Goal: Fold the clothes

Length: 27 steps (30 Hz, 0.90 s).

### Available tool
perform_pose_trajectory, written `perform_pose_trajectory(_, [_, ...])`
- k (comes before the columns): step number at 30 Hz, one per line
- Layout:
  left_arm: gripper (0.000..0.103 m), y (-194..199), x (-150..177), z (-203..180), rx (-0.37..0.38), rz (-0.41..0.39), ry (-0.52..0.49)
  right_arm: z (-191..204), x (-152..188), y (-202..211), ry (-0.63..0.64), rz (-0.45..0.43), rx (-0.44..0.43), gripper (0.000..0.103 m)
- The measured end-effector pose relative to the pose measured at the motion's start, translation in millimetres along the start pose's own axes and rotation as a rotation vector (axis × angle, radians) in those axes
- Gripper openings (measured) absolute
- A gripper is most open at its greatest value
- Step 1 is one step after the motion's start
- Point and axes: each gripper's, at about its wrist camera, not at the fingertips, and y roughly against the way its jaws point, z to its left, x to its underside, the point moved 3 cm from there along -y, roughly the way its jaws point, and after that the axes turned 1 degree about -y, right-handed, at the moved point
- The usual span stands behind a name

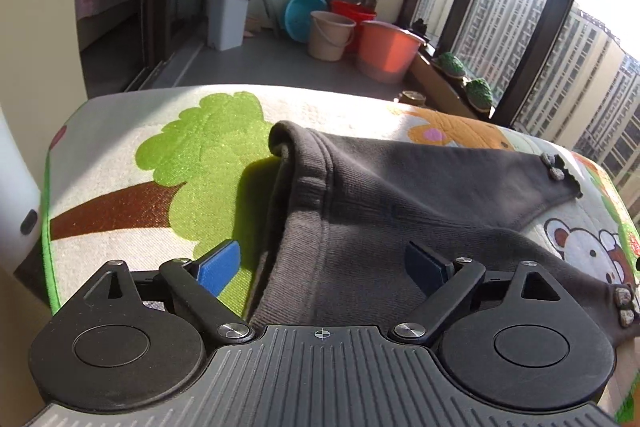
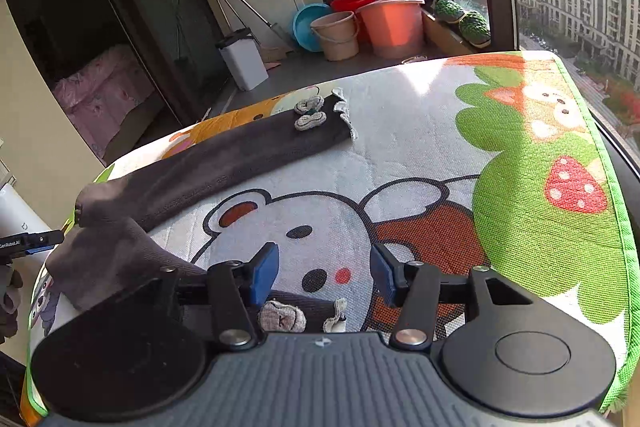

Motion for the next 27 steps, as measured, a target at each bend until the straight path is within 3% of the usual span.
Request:
perform_pose_trajectory(2, [0.093, -5.5, 10.5, -1.2, -0.009, 0.033, 0.01, 8.0, 22.2, -2.5, 0.015, 0.038, -0.016, 0.057])
perform_pose_trajectory(5, [0.089, -10.4, 20.0, -6.5, -0.064, 0.023, -0.015, 35.4, 43.4, -11.2, 0.154, 0.036, 0.031, 0.035])
perform_pose_trajectory(7, [0.07, -9.2, 22.5, -11.9, -0.117, 0.006, -0.057, 51.0, 40.6, -15.1, 0.231, 0.026, 0.041, 0.02])
perform_pose_trajectory(11, [0.064, -3.5, 24.2, -6.9, -0.136, -0.004, -0.031, 64.7, 22.3, -23.1, 0.368, -0.037, 0.094, 0.016])
perform_pose_trajectory(17, [0.071, 11.7, 33.0, -10.1, -0.129, -0.002, -0.029, 32.7, -18.9, -30.8, 0.341, -0.092, 0.201, 0.016])
perform_pose_trajectory(20, [0.076, 23.8, 33.4, -9.1, -0.139, -0.048, -0.007, 8.2, -16.4, -18.4, 0.22, -0.067, 0.17, 0.023])
perform_pose_trajectory(21, [0.078, 30.2, 31.4, -10.5, -0.124, -0.082, 0.0, 1.9, -14.0, -9.9, 0.172, -0.079, 0.142, 0.039])
perform_pose_trajectory(22, [0.081, 36.6, 29.1, -12.1, -0.107, -0.116, 0.006, -3.1, -10.2, 1.1, 0.125, -0.113, 0.118, 0.045])
perform_pose_trajectory(25, [0.089, 45.0, 20.8, -25.6, 0.008, -0.185, 0.024, -1.5, -2.3, 15.1, 0.074, -0.188, 0.068, 0.045])
perform_pose_trajectory(27, [0.09, 38.5, 20.9, -41.7, 0.076, -0.174, 0.032, 8.8, 3.2, 11.2, 0.031, -0.206, -0.017, 0.045])
